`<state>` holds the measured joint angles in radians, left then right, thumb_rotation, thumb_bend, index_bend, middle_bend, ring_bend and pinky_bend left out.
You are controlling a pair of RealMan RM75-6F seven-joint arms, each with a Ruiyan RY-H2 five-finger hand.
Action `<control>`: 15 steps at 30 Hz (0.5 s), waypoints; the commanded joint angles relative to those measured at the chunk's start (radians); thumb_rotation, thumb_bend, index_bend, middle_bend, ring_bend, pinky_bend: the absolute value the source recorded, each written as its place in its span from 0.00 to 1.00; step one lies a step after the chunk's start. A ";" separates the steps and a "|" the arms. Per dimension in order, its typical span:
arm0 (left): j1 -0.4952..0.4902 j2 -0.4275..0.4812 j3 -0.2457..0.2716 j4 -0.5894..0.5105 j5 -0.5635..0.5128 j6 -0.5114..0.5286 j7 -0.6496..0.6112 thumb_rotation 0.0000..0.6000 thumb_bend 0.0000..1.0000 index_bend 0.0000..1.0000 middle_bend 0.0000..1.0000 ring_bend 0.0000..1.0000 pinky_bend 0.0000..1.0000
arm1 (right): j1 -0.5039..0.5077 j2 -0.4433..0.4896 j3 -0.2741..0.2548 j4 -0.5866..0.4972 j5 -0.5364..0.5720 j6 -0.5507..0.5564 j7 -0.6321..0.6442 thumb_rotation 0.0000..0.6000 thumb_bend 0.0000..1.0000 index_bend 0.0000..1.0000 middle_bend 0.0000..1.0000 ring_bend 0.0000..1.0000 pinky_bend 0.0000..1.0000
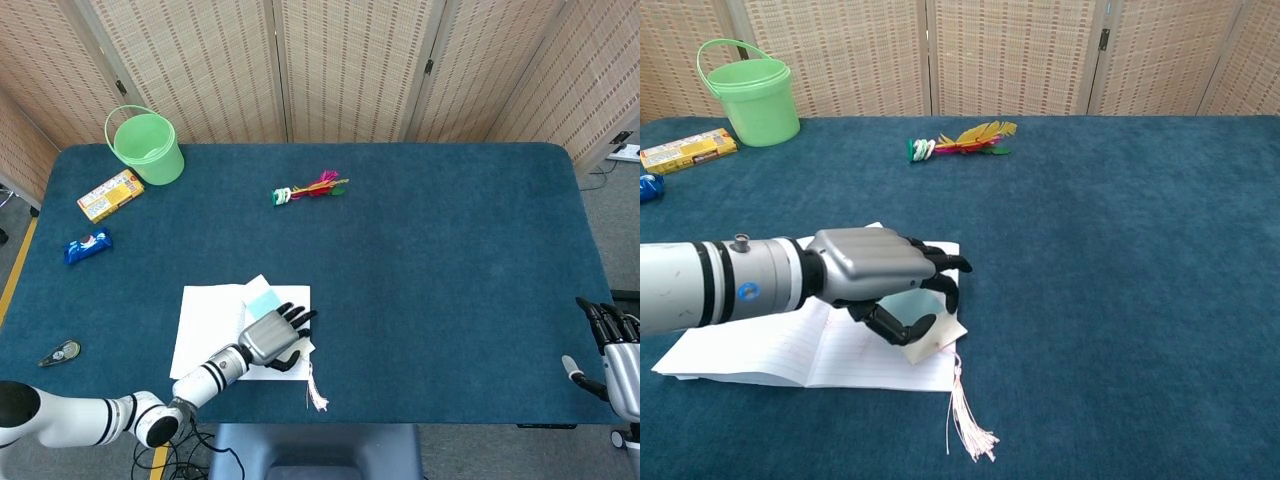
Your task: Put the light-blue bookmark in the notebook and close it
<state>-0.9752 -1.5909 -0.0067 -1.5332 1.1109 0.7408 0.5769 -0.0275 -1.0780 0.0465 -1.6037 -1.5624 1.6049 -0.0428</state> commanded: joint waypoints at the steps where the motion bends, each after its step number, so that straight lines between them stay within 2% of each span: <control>1: 0.000 0.007 0.008 -0.008 0.002 0.002 0.006 0.37 0.62 0.27 0.00 0.00 0.13 | -0.001 -0.001 0.000 0.001 0.001 0.001 0.001 1.00 0.19 0.13 0.20 0.15 0.24; 15: 0.024 0.074 0.055 -0.071 0.028 0.015 -0.006 0.37 0.62 0.28 0.00 0.00 0.13 | 0.000 -0.005 -0.001 0.009 -0.002 0.000 0.011 1.00 0.19 0.13 0.20 0.15 0.24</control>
<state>-0.9530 -1.5193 0.0458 -1.6013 1.1363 0.7542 0.5714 -0.0279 -1.0832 0.0457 -1.5952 -1.5643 1.6051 -0.0320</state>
